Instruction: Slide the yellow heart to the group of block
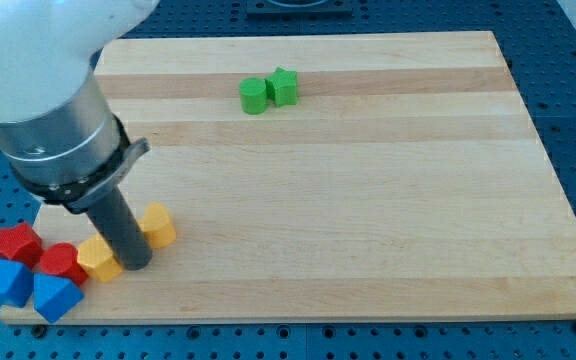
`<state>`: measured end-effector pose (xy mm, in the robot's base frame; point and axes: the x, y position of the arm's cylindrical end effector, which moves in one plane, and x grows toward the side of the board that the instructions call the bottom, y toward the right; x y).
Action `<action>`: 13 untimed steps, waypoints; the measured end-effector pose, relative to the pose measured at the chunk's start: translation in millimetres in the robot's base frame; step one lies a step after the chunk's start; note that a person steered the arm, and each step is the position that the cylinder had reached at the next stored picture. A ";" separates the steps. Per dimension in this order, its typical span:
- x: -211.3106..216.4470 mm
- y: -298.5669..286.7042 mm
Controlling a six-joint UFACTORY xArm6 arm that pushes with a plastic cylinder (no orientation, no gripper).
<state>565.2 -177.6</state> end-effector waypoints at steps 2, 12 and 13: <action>0.8 7.1; -30.3 2.7; -26.3 -15.6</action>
<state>538.9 -193.2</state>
